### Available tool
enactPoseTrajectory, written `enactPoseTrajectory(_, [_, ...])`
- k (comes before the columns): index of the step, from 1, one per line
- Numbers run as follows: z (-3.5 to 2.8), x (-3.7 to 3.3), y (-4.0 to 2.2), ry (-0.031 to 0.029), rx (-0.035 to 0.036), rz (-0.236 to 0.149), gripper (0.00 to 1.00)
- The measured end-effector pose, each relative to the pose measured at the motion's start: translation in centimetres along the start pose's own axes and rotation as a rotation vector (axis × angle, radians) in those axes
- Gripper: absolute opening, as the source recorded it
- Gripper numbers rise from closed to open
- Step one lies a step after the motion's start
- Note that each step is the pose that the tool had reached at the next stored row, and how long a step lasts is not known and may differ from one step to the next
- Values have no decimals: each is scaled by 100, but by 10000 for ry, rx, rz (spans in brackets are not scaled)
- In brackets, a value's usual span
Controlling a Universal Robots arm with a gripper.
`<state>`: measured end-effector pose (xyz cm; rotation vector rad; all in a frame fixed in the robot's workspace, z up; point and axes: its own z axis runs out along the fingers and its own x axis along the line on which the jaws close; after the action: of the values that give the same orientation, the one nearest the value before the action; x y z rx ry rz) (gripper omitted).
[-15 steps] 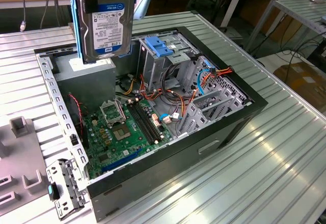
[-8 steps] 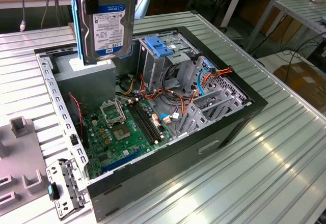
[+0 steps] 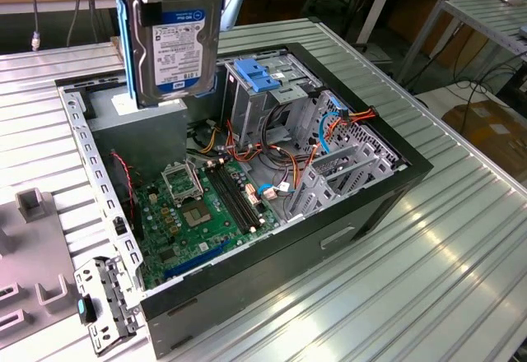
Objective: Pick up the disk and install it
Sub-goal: 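Insert the disk into the insertion slot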
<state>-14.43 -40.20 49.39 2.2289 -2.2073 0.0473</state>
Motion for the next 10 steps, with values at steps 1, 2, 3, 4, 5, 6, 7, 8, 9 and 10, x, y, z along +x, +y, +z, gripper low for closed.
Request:
enactPoseTrajectory(1, [0, 5, 0, 0, 0, 0, 37])
enactPoseTrajectory(2, [0, 10, 0, 0, 0, 0, 37])
enactPoseTrajectory(3, [1, 15, 0, 0, 1, 0, 37])
enactPoseTrajectory(4, [1, 20, 0, 0, 0, 0, 37])
enactPoseTrajectory(5, [1, 28, 0, 0, 0, 0, 37])
enactPoseTrajectory(6, [1, 36, 0, -1, 1, 0, 37])
enactPoseTrajectory(7, [1, 42, 0, 0, 0, 0, 37])
enactPoseTrajectory(8, [1, 47, 1, -1, 0, 0, 37])
enactPoseTrajectory(9, [1, 55, 1, 0, 0, 0, 37])
enactPoseTrajectory(10, [2, 61, 0, 0, 0, 0, 37])
